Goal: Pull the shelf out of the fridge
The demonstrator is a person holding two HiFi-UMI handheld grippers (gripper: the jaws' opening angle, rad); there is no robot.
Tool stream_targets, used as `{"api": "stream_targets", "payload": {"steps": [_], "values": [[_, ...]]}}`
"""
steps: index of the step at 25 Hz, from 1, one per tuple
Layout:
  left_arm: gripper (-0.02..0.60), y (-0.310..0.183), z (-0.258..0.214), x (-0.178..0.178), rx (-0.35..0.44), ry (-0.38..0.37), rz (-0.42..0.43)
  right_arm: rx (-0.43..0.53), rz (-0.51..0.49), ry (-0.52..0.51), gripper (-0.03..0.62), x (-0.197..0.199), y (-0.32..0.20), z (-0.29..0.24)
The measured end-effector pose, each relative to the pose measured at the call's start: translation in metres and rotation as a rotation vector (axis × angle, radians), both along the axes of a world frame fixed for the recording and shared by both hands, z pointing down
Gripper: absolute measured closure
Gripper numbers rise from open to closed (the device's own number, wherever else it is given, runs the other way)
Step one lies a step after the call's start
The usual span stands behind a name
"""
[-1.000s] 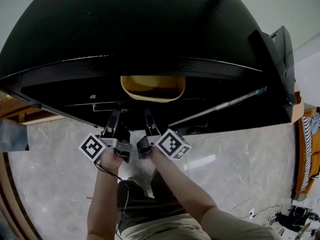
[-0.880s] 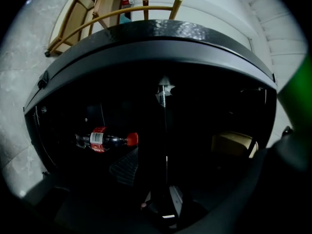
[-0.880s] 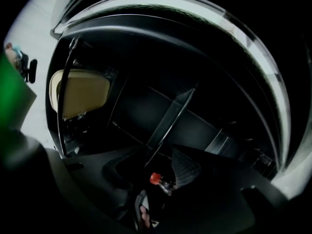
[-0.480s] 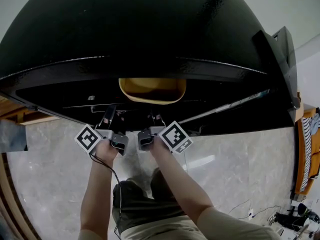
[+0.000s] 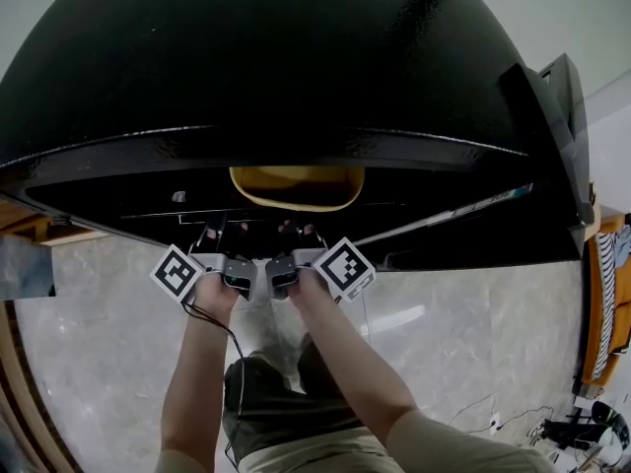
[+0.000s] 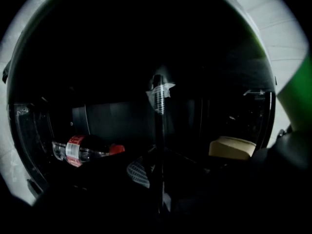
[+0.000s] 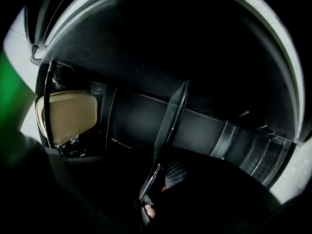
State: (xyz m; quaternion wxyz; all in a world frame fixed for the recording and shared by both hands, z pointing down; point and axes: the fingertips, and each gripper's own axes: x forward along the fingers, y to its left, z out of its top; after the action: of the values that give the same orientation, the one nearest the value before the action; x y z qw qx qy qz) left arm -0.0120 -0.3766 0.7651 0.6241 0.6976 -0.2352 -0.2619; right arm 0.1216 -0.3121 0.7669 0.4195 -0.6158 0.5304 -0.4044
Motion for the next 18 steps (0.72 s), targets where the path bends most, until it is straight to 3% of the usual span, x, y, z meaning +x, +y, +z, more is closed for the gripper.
{"api": "stream_targets", "payload": {"steps": [18], "values": [[0.566, 0.056, -0.006, -0.026, -0.075, 0.013, 0.017, -0.068, -0.05, -0.066, 0.571, -0.027, 0.053, -0.004]]}}
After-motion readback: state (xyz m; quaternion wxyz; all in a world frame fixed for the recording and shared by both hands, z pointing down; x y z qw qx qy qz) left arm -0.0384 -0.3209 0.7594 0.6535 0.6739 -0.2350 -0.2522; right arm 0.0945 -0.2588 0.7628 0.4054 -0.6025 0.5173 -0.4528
